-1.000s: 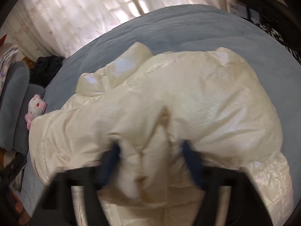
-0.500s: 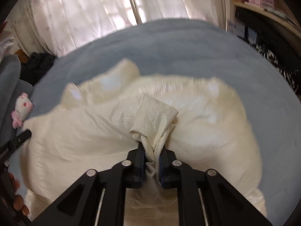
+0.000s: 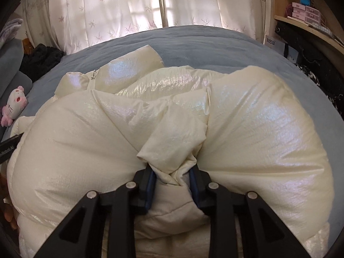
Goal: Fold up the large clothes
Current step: 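Grasp the jacket hem with the right gripper and fold it toward the collar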
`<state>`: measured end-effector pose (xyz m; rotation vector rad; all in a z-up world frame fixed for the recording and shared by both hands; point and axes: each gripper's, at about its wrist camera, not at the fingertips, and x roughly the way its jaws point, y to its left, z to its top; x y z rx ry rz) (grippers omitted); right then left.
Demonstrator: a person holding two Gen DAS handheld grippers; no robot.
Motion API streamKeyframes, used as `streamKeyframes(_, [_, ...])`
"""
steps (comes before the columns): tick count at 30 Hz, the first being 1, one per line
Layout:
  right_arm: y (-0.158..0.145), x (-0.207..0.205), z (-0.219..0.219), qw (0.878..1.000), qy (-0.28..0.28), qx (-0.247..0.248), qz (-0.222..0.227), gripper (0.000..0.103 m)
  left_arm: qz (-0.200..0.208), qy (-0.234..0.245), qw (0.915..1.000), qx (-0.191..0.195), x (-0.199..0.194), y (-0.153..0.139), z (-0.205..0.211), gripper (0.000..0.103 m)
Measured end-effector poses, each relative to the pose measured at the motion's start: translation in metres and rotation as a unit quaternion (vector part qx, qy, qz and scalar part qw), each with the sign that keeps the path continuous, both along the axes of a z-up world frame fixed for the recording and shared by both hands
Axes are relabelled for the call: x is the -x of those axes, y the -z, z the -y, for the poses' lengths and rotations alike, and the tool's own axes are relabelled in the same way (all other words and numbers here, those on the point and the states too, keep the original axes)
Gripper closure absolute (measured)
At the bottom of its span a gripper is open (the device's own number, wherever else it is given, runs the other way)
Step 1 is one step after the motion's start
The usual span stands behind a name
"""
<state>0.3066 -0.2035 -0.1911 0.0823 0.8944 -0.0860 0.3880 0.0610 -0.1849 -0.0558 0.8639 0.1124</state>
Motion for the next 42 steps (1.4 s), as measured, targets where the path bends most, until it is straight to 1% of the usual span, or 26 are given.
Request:
streamKeyframes(3, [0.003, -0.003, 0.003, 1.000, -0.001, -0.016, 0.002, 0.076, 0.002, 0.000, 1.0000, 0.008, 0.002, 0.006, -0.001, 0.026])
streamKeyframes(7, [0.005, -0.001, 0.002, 1.000, -0.002, -0.017, 0.005, 0.076, 0.002, 0.001, 1.0000, 0.002, 0.005, 0.011, 0.001, 0.026])
streamKeyframes(11, [0.004, 0.001, 0.002, 1.000, -0.003, -0.016, 0.010, 0.075, -0.003, 0.005, 0.9999, 0.009, 0.008, 0.009, 0.000, 0.026])
streamKeyframes(13, [0.002, 0.002, -0.001, 1.000, -0.008, -0.003, 0.010, 0.073, -0.004, 0.008, 0.9999, 0.012, 0.011, 0.005, 0.000, 0.026])
streamKeyframes(16, [-0.006, 0.000, -0.007, 1.000, -0.013, 0.027, -0.003, 0.073, -0.002, 0.019, 0.9998, 0.008, 0.020, -0.004, 0.005, 0.026])
streamKeyframes(19, [-0.022, 0.003, -0.010, 0.999, -0.003, 0.052, -0.009, 0.071, 0.013, 0.037, 0.9986, 0.036, 0.032, -0.023, 0.010, 0.026])
streamKeyframes(21, [-0.041, 0.013, -0.011, 0.998, 0.013, 0.057, 0.014, 0.071, 0.033, 0.047, 0.9961, 0.067, 0.042, -0.039, 0.014, 0.026])
streamKeyframes(23, [-0.062, 0.023, -0.016, 0.997, 0.022, 0.052, 0.052, 0.071, 0.047, 0.062, 0.9930, 0.089, 0.050, -0.051, 0.024, 0.026])
streamKeyframes(25, [-0.077, 0.029, -0.026, 0.995, 0.013, 0.051, 0.084, 0.070, 0.050, 0.075, 0.9914, 0.095, 0.054, -0.055, 0.035, 0.026])
streamKeyframes(27, [-0.084, 0.030, -0.038, 0.993, -0.011, 0.053, 0.105, 0.069, 0.046, 0.089, 0.9909, 0.090, 0.058, -0.052, 0.050, 0.026])
streamKeyframes(28, [-0.084, 0.027, -0.047, 0.992, -0.029, 0.054, 0.106, 0.069, 0.040, 0.093, 0.9913, 0.084, 0.057, -0.047, 0.056, 0.026])
streamKeyframes(30, [-0.074, 0.018, -0.057, 0.993, -0.051, 0.052, 0.093, 0.069, 0.020, 0.090, 0.9929, 0.075, 0.054, -0.032, 0.064, 0.026])
streamKeyframes(32, [-0.055, 0.009, -0.060, 0.995, -0.055, 0.052, 0.069, 0.069, 0.009, 0.083, 0.9937, 0.075, 0.054, -0.019, 0.065, 0.026])
streamKeyframes(34, [-0.037, 0.003, -0.057, 0.996, -0.056, 0.047, 0.044, 0.068, 0.004, 0.085, 0.9938, 0.071, 0.052, -0.008, 0.064, 0.026])
streamKeyframes(35, [-0.028, 0.002, -0.053, 0.997, -0.059, 0.037, 0.039, 0.068, 0.001, 0.089, 0.9936, 0.069, 0.052, -0.004, 0.065, 0.026])
streamKeyframes(37, [-0.020, 0.000, -0.049, 0.997, -0.064, 0.022, 0.037, 0.067, 0.001, 0.091, 0.9942, 0.058, 0.051, -0.001, 0.069, 0.026])
streamKeyframes(40, [-0.015, -0.002, -0.052, 0.997, -0.065, 0.033, 0.030, 0.067, 0.000, 0.090, 0.9953, 0.037, 0.050, 0.003, 0.076, 0.025])
streamKeyframes(42, [-0.011, -0.002, -0.056, 0.997, -0.064, 0.045, 0.028, 0.067, 0.000, 0.087, 0.9957, 0.032, 0.050, 0.004, 0.077, 0.025])
